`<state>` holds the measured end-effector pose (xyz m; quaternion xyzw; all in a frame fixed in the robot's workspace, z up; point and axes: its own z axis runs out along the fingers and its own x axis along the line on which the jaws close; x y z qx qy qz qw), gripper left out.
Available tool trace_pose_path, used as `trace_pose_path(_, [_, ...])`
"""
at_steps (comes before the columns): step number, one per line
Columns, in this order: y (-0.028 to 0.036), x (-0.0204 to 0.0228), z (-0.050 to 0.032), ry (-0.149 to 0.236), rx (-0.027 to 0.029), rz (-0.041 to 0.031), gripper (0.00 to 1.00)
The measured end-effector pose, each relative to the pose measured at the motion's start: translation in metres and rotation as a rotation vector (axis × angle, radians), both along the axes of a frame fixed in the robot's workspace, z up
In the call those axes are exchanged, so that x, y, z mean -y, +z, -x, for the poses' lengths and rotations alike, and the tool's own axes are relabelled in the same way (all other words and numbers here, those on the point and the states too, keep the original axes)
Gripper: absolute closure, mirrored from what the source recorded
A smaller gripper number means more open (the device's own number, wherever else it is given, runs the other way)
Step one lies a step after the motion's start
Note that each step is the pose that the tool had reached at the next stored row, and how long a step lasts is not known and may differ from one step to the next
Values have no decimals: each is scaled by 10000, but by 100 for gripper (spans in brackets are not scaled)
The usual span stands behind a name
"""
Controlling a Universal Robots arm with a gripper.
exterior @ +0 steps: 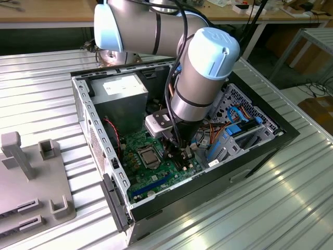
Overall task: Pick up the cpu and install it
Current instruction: 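Install the first cpu locking lever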
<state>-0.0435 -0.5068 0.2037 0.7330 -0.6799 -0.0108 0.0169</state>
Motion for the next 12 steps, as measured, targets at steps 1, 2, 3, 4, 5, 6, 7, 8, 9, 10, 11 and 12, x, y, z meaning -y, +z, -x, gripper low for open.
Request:
trace_pose_path(1, [2,-1,1,5,0,1,89])
trace_pose_path(2, [4,-1,3,11,0,3,89])
trace_pose_path(3, [4,-3,4,15,0,3,89])
trace_pose_path(4, [5,-6,4,20,1,3,89])
trace_pose_path(5, [5,-8,6,23,1,1,89])
trace_pose_path(6, [5,-10,10,28,1,-1,89])
trace_pose_path(7, [6,-12,13,32,1,-1,89])
trace_pose_path(8, [7,-15,21,40,1,0,89])
trace_pose_path(9, [7,-17,27,44,1,0,89])
trace_pose_path(10, [7,-18,32,47,0,0,89])
trace_pose_path(11, [7,-20,37,51,0,-1,89])
trace_pose_path(12, [7,-21,41,55,0,-1,89])
